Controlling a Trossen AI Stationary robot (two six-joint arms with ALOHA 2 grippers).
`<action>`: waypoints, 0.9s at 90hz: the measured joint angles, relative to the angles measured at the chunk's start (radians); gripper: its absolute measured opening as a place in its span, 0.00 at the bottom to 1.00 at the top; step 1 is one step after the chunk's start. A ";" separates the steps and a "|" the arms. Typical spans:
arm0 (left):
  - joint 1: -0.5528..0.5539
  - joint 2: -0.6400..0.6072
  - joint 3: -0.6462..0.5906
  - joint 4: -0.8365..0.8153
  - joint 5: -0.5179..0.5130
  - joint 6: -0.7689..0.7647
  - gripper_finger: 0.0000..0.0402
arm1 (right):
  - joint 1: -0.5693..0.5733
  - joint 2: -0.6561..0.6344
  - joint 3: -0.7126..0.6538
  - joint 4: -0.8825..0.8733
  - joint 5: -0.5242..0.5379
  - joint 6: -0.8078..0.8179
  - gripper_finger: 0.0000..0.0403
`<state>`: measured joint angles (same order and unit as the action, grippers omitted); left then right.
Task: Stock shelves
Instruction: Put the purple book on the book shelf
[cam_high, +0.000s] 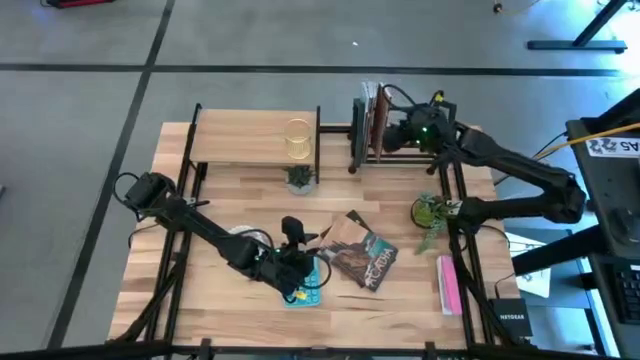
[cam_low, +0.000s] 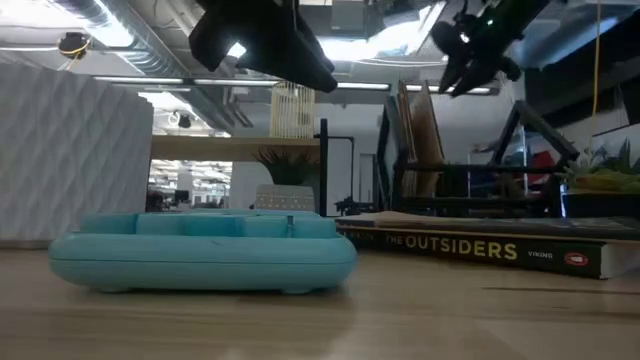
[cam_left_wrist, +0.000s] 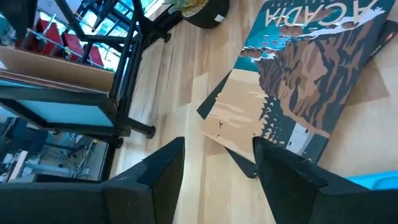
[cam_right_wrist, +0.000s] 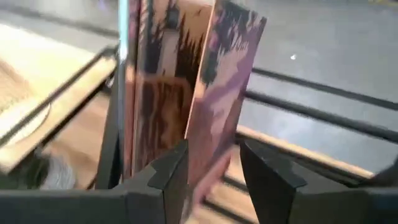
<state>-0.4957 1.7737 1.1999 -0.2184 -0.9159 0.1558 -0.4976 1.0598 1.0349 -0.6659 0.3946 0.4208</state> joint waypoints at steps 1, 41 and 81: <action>0.000 0.000 0.000 0.000 0.000 0.000 0.44 | 0.000 0.000 0.001 -0.007 0.004 -0.002 0.32; 0.002 0.000 0.000 0.005 0.000 0.005 0.44 | -0.286 0.187 -0.153 0.224 0.018 -0.128 0.32; -0.001 0.000 0.000 0.003 0.008 -0.003 0.44 | -0.328 0.352 -0.181 0.451 -0.203 -0.231 0.32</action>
<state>-0.4965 1.7737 1.1999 -0.2150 -0.9075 0.1529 -0.8253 1.4113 0.8543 -0.2148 0.1916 0.1895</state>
